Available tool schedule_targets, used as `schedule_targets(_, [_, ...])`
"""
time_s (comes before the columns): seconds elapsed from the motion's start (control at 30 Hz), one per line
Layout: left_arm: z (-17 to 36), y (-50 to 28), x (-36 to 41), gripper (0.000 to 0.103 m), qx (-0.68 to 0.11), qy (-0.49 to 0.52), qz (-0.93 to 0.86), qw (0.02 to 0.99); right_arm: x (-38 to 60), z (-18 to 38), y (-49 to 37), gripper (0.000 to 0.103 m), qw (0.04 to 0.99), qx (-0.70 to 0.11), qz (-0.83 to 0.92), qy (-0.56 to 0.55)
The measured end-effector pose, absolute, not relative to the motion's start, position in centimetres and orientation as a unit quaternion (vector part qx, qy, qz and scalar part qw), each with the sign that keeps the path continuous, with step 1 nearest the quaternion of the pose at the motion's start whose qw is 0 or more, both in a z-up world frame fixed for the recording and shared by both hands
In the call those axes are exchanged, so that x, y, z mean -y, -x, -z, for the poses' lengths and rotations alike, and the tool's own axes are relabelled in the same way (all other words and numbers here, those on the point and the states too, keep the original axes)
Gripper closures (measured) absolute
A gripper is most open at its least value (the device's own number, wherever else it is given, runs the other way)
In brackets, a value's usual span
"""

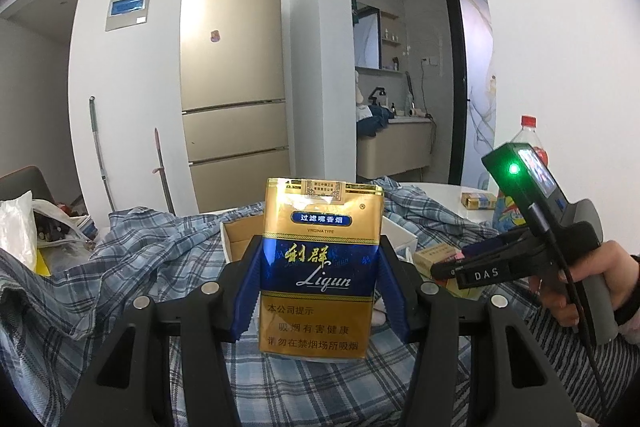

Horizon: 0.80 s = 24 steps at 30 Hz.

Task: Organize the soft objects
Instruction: 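Carry both packs over the open cardboard box with both tools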

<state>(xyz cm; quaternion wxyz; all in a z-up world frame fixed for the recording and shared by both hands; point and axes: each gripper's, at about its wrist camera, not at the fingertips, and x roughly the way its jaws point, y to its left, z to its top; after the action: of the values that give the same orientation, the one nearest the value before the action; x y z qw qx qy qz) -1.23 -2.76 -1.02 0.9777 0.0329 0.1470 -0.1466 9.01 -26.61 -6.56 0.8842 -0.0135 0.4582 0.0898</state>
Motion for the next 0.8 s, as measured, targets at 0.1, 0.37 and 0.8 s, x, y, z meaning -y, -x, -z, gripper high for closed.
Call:
schedule_targets(0.1, [0.9,1.4,2.5,0.048,-0.141,-0.029,0.142,0.979,26.5,6.5,-8.9,0.047,0.886,-0.454,-0.093,0.013])
schedule_targets(0.37, [-0.7,2.0,1.7,0.048,-0.124,-0.032,0.116,0.985,25.7,4.3,-7.0,0.047,0.913,-0.394,-0.098,0.052])
schedule_targets(0.8, [-5.9,1.6,2.3,0.048,-0.098,-0.029,0.073,0.992,25.5,-3.3,-5.3,0.047,0.956,-0.268,-0.117,0.037])
